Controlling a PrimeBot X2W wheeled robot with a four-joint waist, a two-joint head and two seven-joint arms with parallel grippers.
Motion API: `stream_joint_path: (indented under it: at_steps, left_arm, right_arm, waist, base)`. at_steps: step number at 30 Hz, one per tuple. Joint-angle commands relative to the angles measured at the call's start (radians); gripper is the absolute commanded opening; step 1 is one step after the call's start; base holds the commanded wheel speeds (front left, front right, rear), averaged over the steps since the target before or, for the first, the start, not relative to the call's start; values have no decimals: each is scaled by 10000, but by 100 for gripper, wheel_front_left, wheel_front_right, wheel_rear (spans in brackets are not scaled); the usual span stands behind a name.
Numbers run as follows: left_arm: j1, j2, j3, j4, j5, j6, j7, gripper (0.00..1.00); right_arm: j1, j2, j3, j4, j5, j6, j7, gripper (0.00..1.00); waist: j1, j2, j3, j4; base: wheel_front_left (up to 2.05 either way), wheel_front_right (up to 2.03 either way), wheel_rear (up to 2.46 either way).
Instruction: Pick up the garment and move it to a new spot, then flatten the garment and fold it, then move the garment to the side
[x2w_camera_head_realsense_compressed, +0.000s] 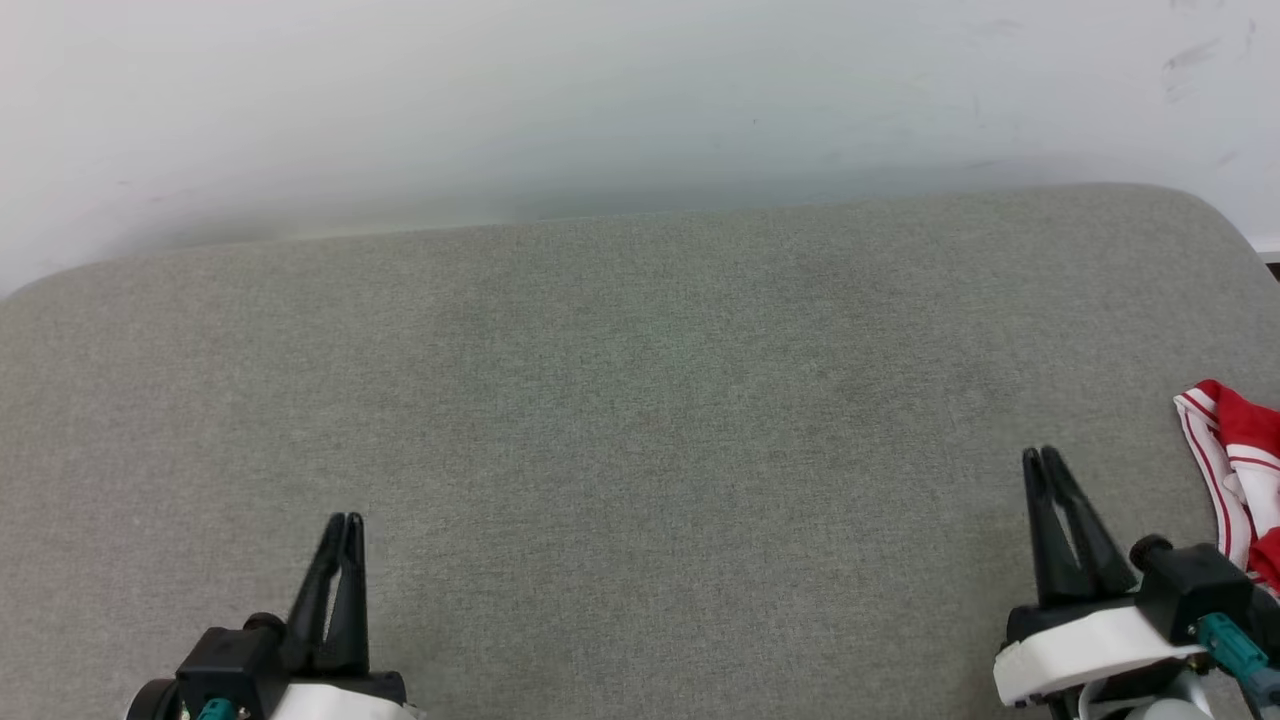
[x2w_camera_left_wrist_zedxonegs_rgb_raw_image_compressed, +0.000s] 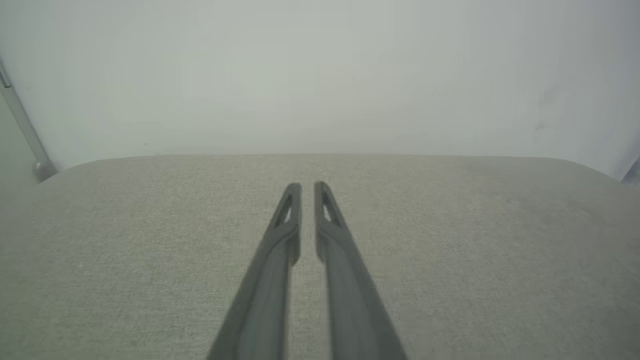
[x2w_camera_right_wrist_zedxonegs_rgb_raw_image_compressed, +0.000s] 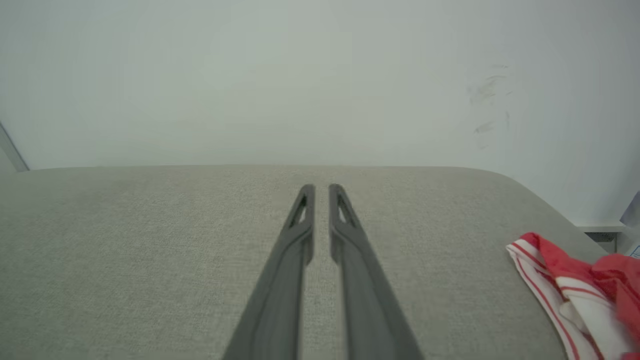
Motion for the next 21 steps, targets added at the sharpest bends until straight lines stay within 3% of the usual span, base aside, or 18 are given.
stream_joint_path:
  at_steps: [1,21]
  left_arm:
    - [-19,2,-5,4,-201,-1,29,0]
    - [-565,108,23,653,-3912,-20,840,0]
  right_arm:
    - [-18,0,-2,-11,210,-2,34,0]
    - [-216,-61,-138,244,4076,-3,882,0]
  waist:
    - [0,-1,-4,3]
    - [0,-1,-90,58]
  base:
    - [0,0,0]
    - [0,0,0]
